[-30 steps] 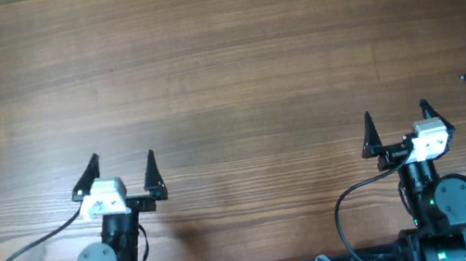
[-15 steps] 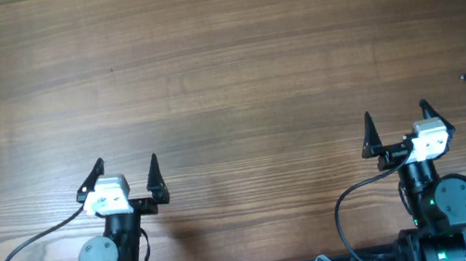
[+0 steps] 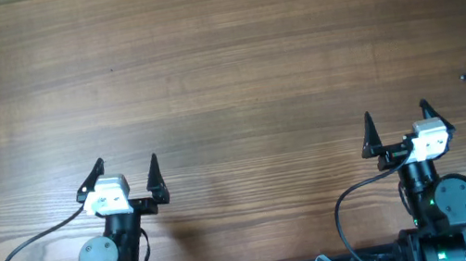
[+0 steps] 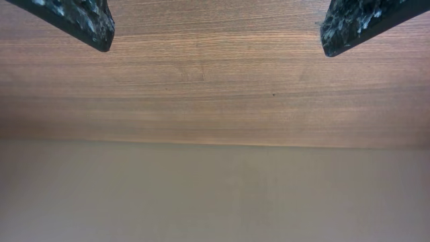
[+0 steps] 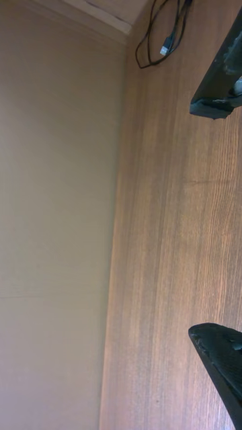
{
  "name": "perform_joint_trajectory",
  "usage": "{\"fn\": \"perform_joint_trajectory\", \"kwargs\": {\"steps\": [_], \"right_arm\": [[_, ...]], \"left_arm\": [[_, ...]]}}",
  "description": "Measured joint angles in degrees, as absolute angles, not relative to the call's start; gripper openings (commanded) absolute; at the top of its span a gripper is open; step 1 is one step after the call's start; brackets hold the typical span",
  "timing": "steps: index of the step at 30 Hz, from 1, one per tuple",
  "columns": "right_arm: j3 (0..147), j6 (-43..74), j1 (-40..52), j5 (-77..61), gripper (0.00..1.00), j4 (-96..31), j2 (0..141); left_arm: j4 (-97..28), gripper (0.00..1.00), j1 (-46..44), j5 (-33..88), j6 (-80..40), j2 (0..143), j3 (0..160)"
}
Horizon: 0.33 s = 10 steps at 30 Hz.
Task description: Untangle cables
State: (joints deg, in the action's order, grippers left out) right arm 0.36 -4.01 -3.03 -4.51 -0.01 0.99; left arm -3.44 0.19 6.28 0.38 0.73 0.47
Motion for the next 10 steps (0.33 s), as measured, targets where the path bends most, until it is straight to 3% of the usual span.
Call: {"fn": "perform_joint_trajectory", "kwargs": {"steps": [10], "right_arm": [[0.4,-4.0,-3.0,-4.5,1.0,0.0,1.0]], "left_arm": [[-3.4,1.0,0.2,6.3,0.4,0.7,0.5]]}}
